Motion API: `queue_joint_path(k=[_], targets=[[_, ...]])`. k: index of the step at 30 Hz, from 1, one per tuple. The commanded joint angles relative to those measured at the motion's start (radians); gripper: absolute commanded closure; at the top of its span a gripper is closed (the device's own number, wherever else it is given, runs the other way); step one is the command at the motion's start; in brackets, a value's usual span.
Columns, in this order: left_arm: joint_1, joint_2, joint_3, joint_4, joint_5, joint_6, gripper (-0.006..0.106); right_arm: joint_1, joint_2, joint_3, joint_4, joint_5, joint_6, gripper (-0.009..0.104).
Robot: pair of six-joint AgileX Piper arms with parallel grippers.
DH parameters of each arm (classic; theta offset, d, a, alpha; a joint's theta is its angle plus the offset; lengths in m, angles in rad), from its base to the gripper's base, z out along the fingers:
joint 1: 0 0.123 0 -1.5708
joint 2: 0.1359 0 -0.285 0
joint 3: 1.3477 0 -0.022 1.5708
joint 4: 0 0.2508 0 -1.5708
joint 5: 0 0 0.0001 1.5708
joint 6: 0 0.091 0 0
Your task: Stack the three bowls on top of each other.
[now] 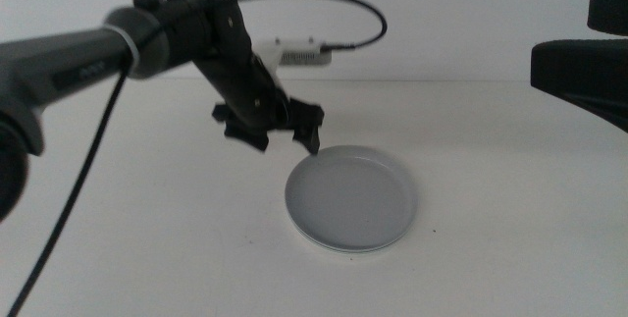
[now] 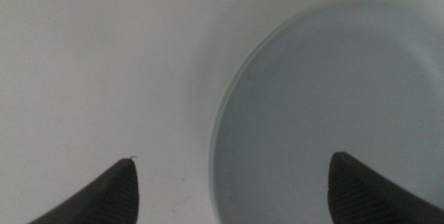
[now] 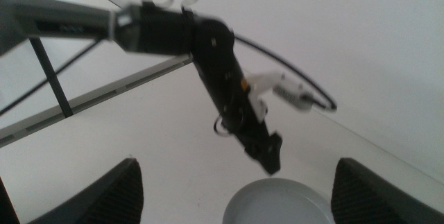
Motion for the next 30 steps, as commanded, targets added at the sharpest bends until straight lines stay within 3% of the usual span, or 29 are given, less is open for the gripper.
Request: queue_joint_path(k=[1, 6, 14, 22, 30], targets=[[0.002, -0.053, -0.045, 0.015, 0.030, -0.002, 0.007, 0.001, -0.004, 0.006, 0.004, -0.009, -0.002, 0.009], [0.022, -0.145, -0.090, 0.068, -0.016, -0.047, 0.007, 0.001, -0.004, 0.006, 0.004, -0.009, -0.002, 0.009], [0.114, -0.358, 0.045, 0.253, 0.004, -0.166, 0.007, 0.001, -0.004, 0.006, 0.004, -0.009, -0.002, 0.009], [0.300, -0.736, 0.462, 0.250, -0.200, -0.169, 0.007, 0.001, -0.004, 0.006, 0.004, -0.146, -0.005, 0.009], [0.370, -0.971, 0.669, 0.250, -0.241, -0.164, 0.007, 0.001, -0.001, 0.006, 0.033, -0.165, 0.044, 0.009]])
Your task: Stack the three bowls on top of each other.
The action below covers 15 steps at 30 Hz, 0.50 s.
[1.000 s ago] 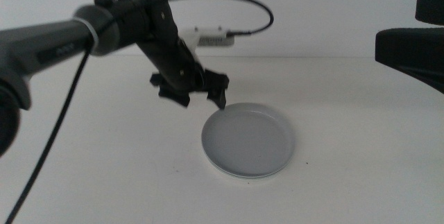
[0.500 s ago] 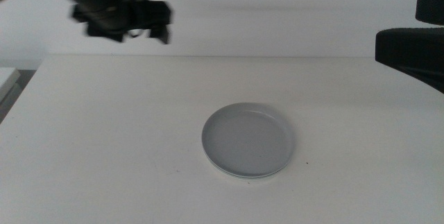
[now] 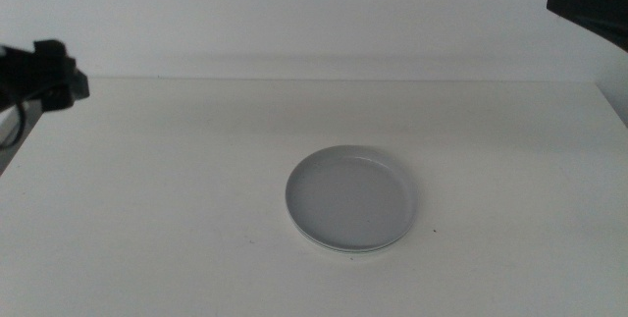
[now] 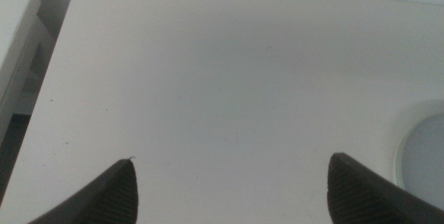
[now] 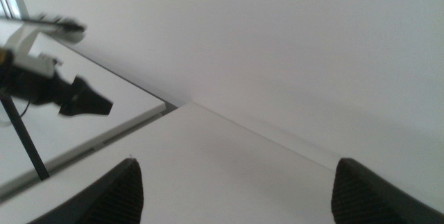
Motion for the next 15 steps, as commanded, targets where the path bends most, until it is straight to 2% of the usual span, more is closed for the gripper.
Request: queue_joint_path(k=[1, 3, 8, 11, 15], targets=[[0.001, -0.060, 0.045, -0.006, -0.037, -0.002, 0.007, 0.001, 0.008, 0.005, 0.000, -0.017, 0.049, 0.009], [0.001, -0.115, 0.091, -0.013, -0.097, 0.002, 0.007, 0.001, 0.034, 0.005, -0.056, -0.048, 0.133, 0.009], [0.001, -0.231, 0.165, -0.015, -0.184, 0.002, 0.007, -0.009, 0.148, 0.005, -0.305, -0.088, 0.381, 0.009], [0.001, -0.286, 0.187, -0.012, -0.184, 0.024, 0.007, -0.080, 0.203, 0.003, -0.323, -0.094, 0.409, 0.009], [0.001, -0.347, 0.219, -0.010, -0.210, 0.038, 0.007, -0.251, 0.202, 0.003, -0.263, -0.089, 0.350, 0.009]])
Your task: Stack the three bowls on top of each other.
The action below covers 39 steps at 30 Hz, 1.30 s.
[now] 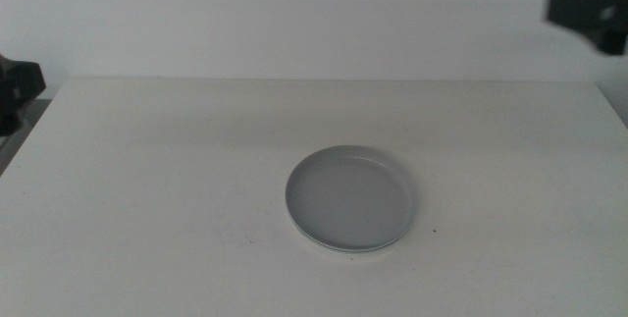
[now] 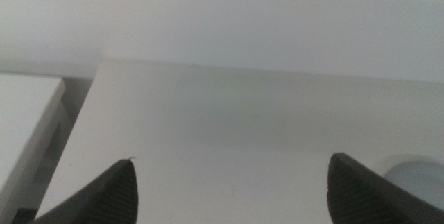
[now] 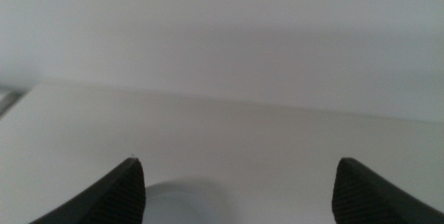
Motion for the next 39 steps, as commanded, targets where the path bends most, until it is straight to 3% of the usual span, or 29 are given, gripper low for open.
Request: queue_joint_path(k=[1, 4, 13, 28, 30, 31, 35, 39], targets=[[0.001, -0.041, 0.030, -0.002, -0.036, 0.011, 0.007, -0.091, -0.034, 0.006, 0.023, -0.005, -0.043, 0.009], [0.001, -0.094, 0.087, -0.008, -0.063, 0.028, 0.007, -0.162, -0.121, 0.050, 0.021, 0.004, -0.073, 0.009], [0.001, -0.222, 0.216, -0.016, -0.217, 0.028, 0.007, -0.168, -0.358, 0.297, 0.025, -0.105, -0.118, 0.009], [0.001, -0.223, 0.216, -0.016, -0.232, 0.028, 0.007, -0.168, -0.370, 0.302, 0.025, -0.090, -0.113, 0.009], [0.001, -0.223, 0.216, -0.016, -0.232, 0.028, 0.007, -0.168, -0.372, 0.316, -0.010, -0.154, -0.124, 0.009], [0.001, -0.223, 0.216, -0.016, -0.232, 0.028, 0.007, -0.168, -0.384, 0.327, -0.057, -0.182, -0.070, 0.009], [0.001, -0.223, 0.216, 0.026, -0.232, 0.028, 0.007, -0.168, -0.424, 0.354, -0.327, -0.213, 0.211, 0.009], [0.001, -0.223, 0.216, 0.051, -0.232, 0.028, 0.007, -0.168, -0.442, 0.354, -0.349, -0.224, 0.222, 0.009]])
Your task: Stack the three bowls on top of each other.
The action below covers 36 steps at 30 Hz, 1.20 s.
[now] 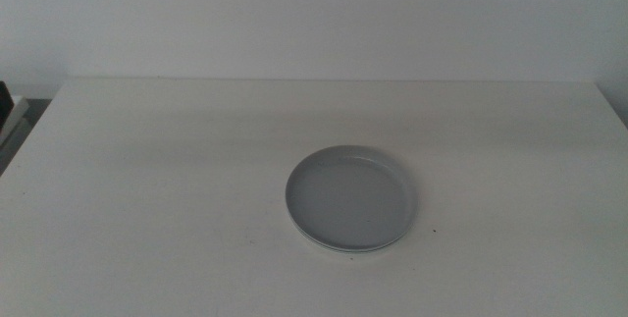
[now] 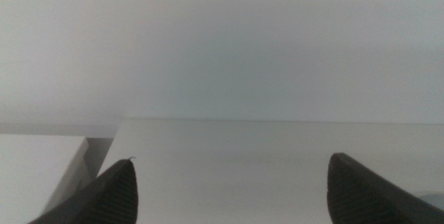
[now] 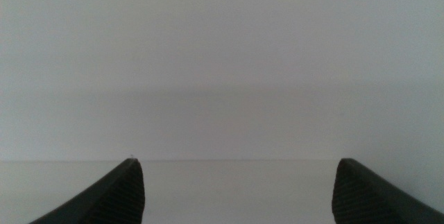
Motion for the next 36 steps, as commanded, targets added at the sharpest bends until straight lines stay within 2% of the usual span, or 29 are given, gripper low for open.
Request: queue_joint_path(k=[1, 5, 18, 22, 32, 36], targets=[[0.001, -0.004, -0.001, 0.021, -0.014, 0.002, 0.007, -0.005, -0.009, 0.006, -0.032, -0.029, 0.015, 0.009], [0.001, -0.004, -0.001, 0.031, -0.014, 0.002, 0.007, -0.005, -0.013, 0.006, -0.020, -0.053, 0.089, 0.009], [0.001, -0.016, 0.014, 0.036, -0.031, 0.002, 0.007, -0.005, -0.066, 0.036, -0.020, -0.044, 0.096, 0.009], [0.001, -0.158, 0.125, 0.027, -0.063, 0.002, 0.007, -0.005, -0.169, 0.158, -0.033, -0.058, 0.096, 0.009], [0.001, -0.546, 0.491, 0.006, -0.069, 0.002, 0.007, -0.005, -0.598, 0.638, -0.059, -0.058, 0.096, 0.009], [0.001, -0.573, 0.569, 0.006, -0.074, 0.002, 0.007, -0.005, -0.609, 0.713, -0.059, -0.124, 0.096, 0.009]])
